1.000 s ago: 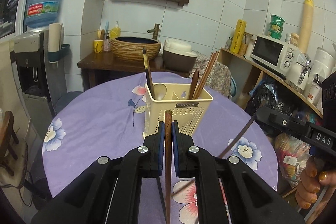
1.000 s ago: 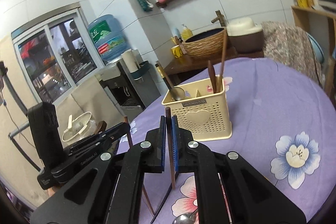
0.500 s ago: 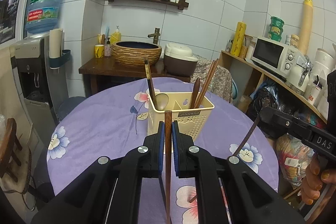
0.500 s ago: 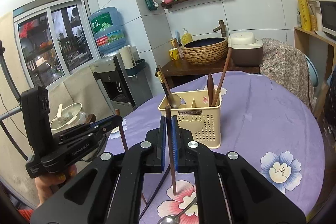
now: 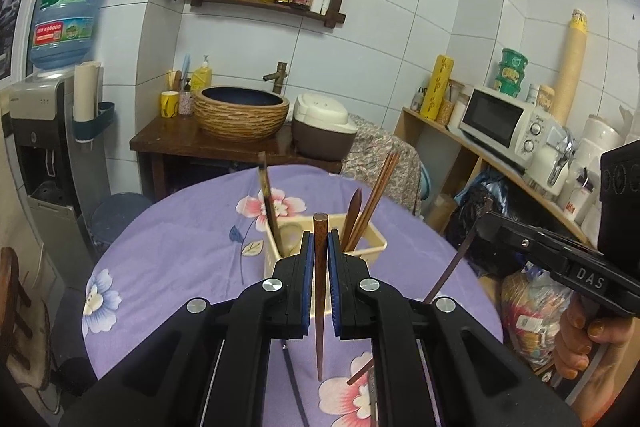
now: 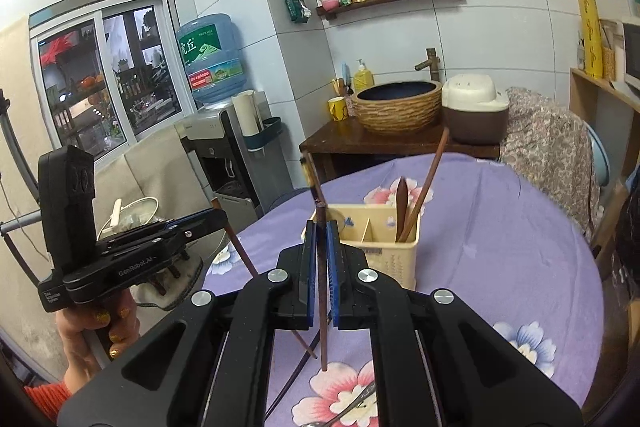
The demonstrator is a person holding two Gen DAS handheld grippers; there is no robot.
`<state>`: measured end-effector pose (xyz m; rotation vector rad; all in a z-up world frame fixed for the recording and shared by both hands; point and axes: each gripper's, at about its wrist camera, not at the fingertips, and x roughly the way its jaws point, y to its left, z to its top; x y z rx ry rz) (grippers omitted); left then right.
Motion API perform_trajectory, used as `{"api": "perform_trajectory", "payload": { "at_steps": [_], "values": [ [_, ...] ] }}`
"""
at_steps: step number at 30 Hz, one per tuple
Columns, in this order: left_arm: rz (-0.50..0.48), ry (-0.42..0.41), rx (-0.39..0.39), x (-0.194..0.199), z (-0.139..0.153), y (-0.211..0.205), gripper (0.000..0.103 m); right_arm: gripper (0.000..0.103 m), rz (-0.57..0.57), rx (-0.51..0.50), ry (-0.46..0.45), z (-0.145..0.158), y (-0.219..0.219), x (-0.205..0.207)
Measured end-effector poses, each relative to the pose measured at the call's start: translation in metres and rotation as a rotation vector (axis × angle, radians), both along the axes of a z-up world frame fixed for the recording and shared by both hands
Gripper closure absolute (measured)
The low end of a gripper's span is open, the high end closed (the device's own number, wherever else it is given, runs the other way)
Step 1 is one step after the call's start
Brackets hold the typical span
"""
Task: Organize utensils
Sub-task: 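Carry the chopstick with the left gripper while the right carries its chopstick to the holder, then lower the chopstick into the holder and open the left gripper while the right releases its chopstick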
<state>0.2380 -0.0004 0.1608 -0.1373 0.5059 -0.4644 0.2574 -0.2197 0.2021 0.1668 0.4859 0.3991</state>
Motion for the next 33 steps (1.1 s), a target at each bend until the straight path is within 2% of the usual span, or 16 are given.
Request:
{"api": "perform_trajectory", "payload": {
  "at_steps": [8,11,14,19,27,33],
  "values": [
    [0.017,-0.050,-0.051,0.036,0.072,0.003,0.095,0.097,-0.065,0.000,-0.083,0.085,-0.007,0.039],
    [0.043,-0.082,-0.052,0.047,0.090,0.003,0.095,0.097,-0.107,-0.007,-0.113,0.106,-0.010,0.053],
    [0.076,-0.108,-0.052,0.058,0.100,0.003,0.095,0.097,-0.141,-0.016,-0.138,0.114,-0.010,0.065],
    [0.116,-0.096,-0.033,0.077,0.087,-0.003,0.095,0.097,-0.178,-0.031,-0.120,0.096,-0.008,0.086],
    [0.145,-0.015,-0.014,0.088,0.024,-0.009,0.095,0.097,-0.206,-0.062,-0.053,0.029,-0.006,0.106],
    [0.137,0.058,-0.007,0.094,-0.013,-0.011,0.095,0.097,-0.202,-0.046,0.036,-0.014,-0.009,0.119]
  ]
}}
